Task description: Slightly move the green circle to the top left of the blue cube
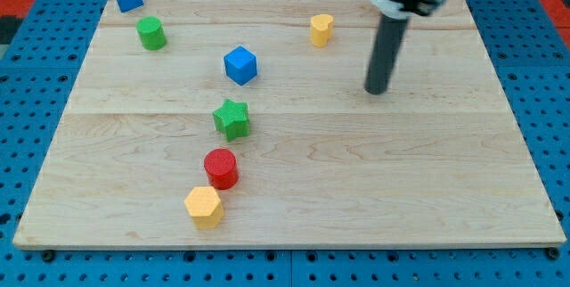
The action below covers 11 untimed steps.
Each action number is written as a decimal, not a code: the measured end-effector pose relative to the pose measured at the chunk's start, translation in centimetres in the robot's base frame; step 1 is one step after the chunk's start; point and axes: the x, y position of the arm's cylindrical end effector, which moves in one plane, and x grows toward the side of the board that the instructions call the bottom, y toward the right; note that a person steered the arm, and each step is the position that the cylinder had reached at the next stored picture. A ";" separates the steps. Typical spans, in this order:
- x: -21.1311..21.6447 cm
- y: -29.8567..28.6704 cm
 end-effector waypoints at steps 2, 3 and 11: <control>-6.3 -13.7; -11.2 -17.7; -8.5 -31.1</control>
